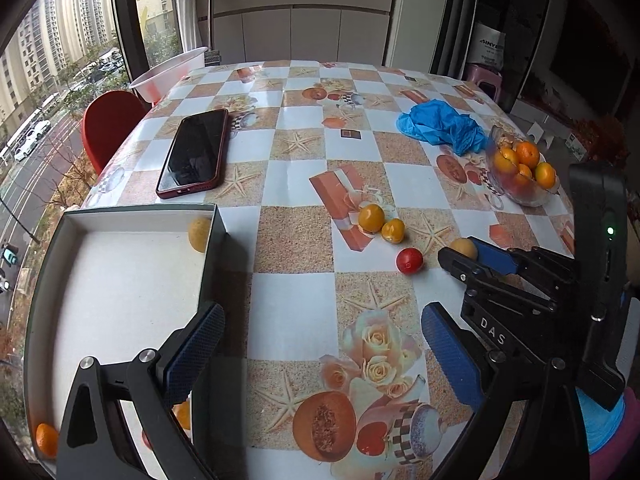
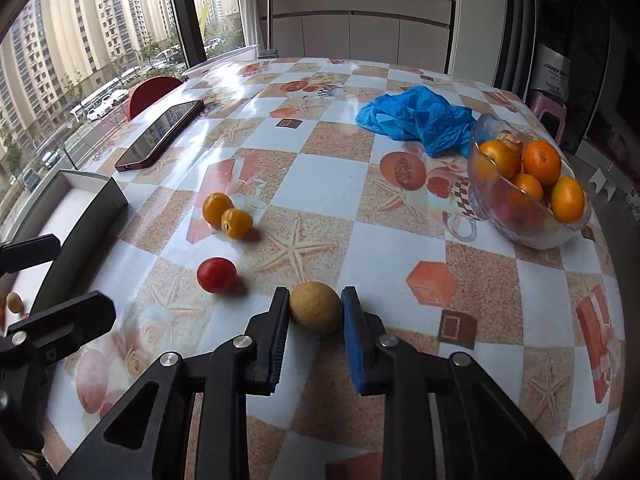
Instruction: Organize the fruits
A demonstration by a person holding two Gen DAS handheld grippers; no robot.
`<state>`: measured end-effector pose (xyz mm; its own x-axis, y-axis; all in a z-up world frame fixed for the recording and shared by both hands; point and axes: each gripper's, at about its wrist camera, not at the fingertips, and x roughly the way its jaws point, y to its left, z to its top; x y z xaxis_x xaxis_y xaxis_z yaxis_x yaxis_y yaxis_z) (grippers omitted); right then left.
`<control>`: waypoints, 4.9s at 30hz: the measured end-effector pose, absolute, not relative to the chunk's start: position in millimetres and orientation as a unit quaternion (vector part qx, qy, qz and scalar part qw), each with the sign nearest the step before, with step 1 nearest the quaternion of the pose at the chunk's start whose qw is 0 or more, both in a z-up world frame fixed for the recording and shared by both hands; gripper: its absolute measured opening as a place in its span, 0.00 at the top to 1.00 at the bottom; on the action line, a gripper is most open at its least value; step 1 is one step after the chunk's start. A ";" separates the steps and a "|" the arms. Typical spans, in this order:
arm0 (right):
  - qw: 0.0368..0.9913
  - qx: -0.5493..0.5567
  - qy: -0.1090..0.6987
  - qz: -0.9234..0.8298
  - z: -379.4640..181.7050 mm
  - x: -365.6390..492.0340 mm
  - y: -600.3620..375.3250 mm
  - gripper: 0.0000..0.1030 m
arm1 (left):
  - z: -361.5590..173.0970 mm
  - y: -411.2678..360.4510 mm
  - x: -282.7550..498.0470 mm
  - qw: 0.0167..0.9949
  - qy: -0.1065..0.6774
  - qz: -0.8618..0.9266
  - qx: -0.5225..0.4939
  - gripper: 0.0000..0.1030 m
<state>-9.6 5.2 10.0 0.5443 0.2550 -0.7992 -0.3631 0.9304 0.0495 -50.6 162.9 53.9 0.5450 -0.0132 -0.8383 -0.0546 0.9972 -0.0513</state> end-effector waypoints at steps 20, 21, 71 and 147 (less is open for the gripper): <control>0.891 -0.014 0.443 0.099 7.9 -77.2 -72.3 0.72 | 11.9 101.0 -3.8 0.878 0.480 0.000 -0.004 0.60; 0.892 -0.016 0.441 0.097 7.7 -79.6 -71.4 0.72 | 12.7 101.2 -5.7 0.877 0.480 -0.004 -0.005 0.65; 0.908 -0.021 0.412 0.068 5.3 -97.8 -57.3 0.72 | 10.8 144.8 -128.3 0.899 0.435 -0.009 -0.047 0.80; 0.868 -0.043 0.433 0.240 71.0 -111.5 96.3 0.72 | 70.7 262.0 -162.5 0.908 0.396 -0.007 -0.138 0.80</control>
